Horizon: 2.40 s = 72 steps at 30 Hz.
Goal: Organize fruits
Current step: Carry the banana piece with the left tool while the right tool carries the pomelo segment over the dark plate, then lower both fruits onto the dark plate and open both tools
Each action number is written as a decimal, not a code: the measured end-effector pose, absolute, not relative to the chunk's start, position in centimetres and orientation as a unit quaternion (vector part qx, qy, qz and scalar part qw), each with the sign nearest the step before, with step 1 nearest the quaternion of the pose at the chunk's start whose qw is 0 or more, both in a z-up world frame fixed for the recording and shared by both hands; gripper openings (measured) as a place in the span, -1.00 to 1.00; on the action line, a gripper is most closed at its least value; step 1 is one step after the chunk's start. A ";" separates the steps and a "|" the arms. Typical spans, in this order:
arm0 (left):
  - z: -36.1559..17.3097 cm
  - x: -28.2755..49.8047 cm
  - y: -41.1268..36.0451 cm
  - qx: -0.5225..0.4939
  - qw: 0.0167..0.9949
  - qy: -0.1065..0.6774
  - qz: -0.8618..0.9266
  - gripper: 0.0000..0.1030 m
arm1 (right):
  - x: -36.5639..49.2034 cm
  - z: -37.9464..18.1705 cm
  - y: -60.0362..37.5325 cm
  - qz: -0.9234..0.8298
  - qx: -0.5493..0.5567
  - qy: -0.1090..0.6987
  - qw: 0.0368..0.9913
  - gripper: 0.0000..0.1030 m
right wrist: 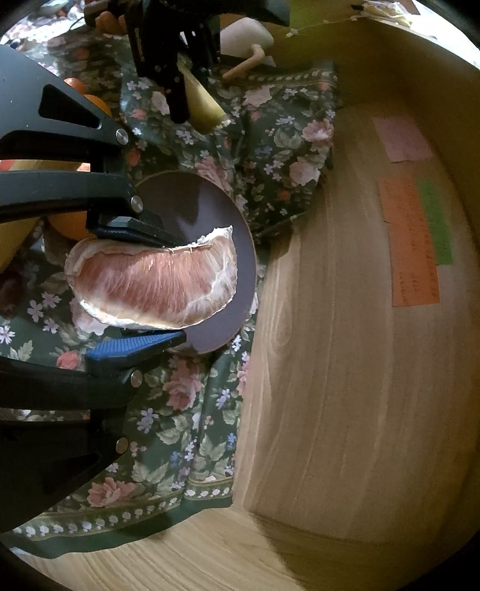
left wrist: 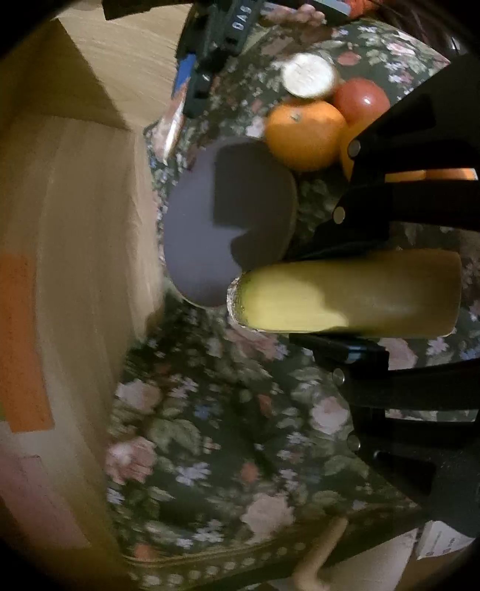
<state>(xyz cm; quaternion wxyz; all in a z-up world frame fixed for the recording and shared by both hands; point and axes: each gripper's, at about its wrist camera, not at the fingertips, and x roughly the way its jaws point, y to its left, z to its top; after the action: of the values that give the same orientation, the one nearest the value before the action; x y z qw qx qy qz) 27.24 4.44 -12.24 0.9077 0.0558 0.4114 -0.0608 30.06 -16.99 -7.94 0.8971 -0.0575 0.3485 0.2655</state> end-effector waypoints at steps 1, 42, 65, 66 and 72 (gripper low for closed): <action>-12.0 27.6 4.2 0.054 0.909 0.409 -0.064 -0.29 | 30.2 -7.9 -17.0 0.265 -0.057 0.347 0.898 -0.25; -16.7 40.5 0.9 0.048 0.876 0.469 -0.102 -0.29 | 38.5 -14.0 -12.6 0.255 -0.133 0.438 0.852 -0.24; -10.8 34.4 2.8 0.022 0.913 0.400 -0.076 -0.04 | 31.6 -7.8 -16.4 0.253 -0.084 0.345 0.900 0.32; -10.5 33.8 2.9 0.020 0.915 0.396 -0.076 -0.04 | 31.1 -7.4 -16.4 0.253 -0.083 0.340 0.902 0.32; -8.9 29.8 3.8 0.019 0.923 0.377 -0.072 -0.01 | 26.6 -6.0 -17.1 0.254 -0.082 0.308 0.913 0.32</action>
<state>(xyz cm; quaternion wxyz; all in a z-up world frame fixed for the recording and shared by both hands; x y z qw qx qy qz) 29.84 3.81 -8.86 0.9231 0.0185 0.3775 -0.0717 26.60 -17.15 -6.05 0.9131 -0.0824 0.3077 0.2544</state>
